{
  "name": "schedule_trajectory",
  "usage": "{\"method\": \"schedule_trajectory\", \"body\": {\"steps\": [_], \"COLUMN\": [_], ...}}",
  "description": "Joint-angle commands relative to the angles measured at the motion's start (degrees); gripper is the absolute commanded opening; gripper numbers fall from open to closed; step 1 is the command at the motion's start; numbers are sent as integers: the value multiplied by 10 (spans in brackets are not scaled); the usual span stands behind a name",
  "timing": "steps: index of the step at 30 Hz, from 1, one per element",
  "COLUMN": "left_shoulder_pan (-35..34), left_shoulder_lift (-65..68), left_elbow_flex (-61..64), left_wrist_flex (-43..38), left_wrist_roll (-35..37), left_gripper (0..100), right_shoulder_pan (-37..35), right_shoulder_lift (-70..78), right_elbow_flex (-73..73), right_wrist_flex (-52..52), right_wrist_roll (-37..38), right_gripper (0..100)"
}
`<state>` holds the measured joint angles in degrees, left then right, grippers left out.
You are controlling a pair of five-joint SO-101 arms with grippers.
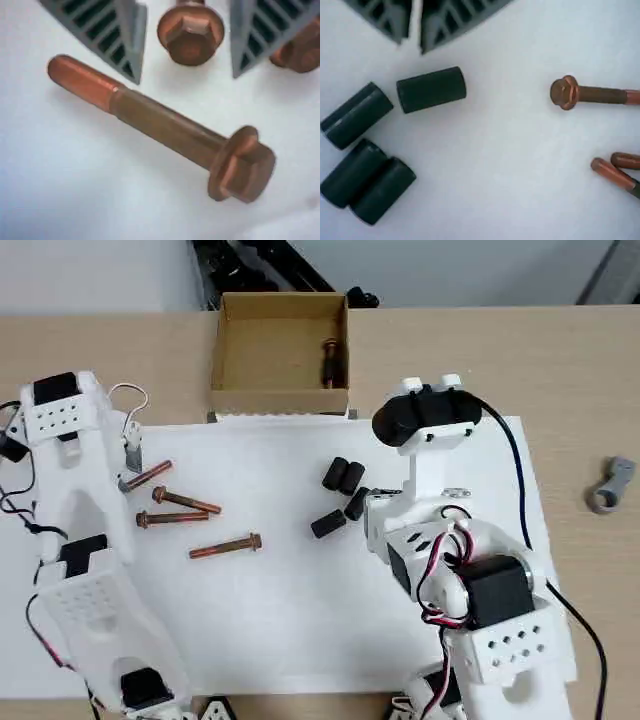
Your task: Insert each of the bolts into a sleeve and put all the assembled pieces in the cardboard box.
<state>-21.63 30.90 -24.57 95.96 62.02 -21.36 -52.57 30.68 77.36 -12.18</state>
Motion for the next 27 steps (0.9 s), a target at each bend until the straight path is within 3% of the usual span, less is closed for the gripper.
{"method": "schedule_trajectory", "body": {"steps": [1, 17, 27], "left_shoulder_pan": [-5, -19, -19], "left_shoulder_lift": [-5, -4, -4], "left_elbow_flex": [0, 75, 133], "left_wrist_flex": [-20, -88, -172], "left_wrist_roll": [4, 4, 5], "left_gripper": [107, 108, 108], "right_shoulder_pan": [4, 4, 4], "right_shoulder_lift": [-6, -4, -4], "right_elbow_flex": [-3, -3, -3], "right_wrist_flex": [-7, -7, -7], "right_wrist_roll": [-4, -4, -4], "right_gripper": [13, 13, 13]}}
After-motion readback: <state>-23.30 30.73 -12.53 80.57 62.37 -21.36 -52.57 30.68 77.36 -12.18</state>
